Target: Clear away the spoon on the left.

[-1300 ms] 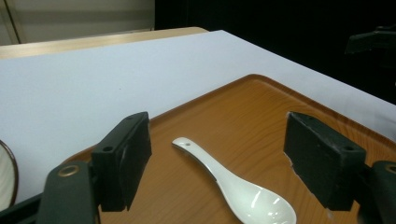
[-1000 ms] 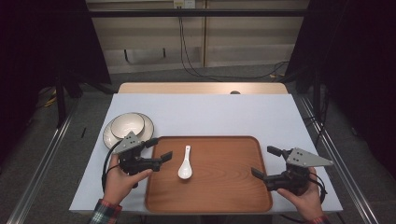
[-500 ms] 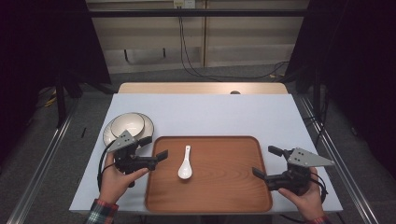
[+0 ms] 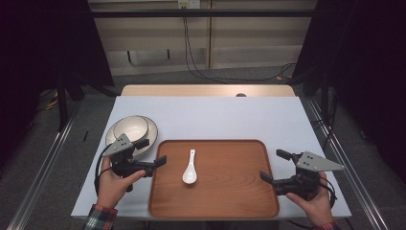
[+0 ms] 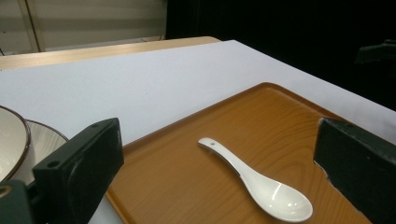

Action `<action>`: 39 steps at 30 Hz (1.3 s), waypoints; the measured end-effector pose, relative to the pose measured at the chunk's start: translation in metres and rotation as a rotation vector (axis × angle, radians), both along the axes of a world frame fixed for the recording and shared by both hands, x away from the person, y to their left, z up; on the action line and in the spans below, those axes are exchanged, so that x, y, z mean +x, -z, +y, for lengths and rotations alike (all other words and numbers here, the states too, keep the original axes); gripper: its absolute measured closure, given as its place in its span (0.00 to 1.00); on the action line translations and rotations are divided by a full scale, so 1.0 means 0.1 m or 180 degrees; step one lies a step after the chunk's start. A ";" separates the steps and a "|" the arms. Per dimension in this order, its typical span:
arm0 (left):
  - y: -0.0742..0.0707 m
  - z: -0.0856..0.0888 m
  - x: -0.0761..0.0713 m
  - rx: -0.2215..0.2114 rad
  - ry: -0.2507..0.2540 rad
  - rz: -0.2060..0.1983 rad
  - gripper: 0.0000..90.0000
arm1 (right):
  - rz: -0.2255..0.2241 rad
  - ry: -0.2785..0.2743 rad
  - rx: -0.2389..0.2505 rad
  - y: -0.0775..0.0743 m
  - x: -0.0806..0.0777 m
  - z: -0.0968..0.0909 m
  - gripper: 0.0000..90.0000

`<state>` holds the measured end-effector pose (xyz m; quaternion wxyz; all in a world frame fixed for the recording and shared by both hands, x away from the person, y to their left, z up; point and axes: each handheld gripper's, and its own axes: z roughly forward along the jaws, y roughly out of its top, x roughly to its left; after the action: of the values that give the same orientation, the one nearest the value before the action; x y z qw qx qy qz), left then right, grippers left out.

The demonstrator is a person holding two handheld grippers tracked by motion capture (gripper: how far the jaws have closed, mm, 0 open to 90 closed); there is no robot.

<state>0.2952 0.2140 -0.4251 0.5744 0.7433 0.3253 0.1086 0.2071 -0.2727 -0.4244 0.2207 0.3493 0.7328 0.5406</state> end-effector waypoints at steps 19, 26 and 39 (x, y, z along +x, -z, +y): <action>0.01 0.20 -0.02 0.0078 0.0007 -0.0166 0.01 | -0.0005 0.0018 -0.0006 0.00 0.00 -0.04 0.05; 0.01 0.27 -0.03 0.0126 0.0024 -0.0258 0.01 | -0.0016 0.0020 -0.0008 0.00 0.00 -0.05 0.05; 0.03 0.38 -0.05 0.0210 0.0046 -0.0320 0.02 | -0.0022 0.0038 0.0002 0.00 0.00 -0.08 0.05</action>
<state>0.2907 0.2519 -0.4277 0.5660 0.7577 0.2869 0.1524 0.2075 -0.2810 -0.4242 0.2265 0.3519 0.7298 0.5406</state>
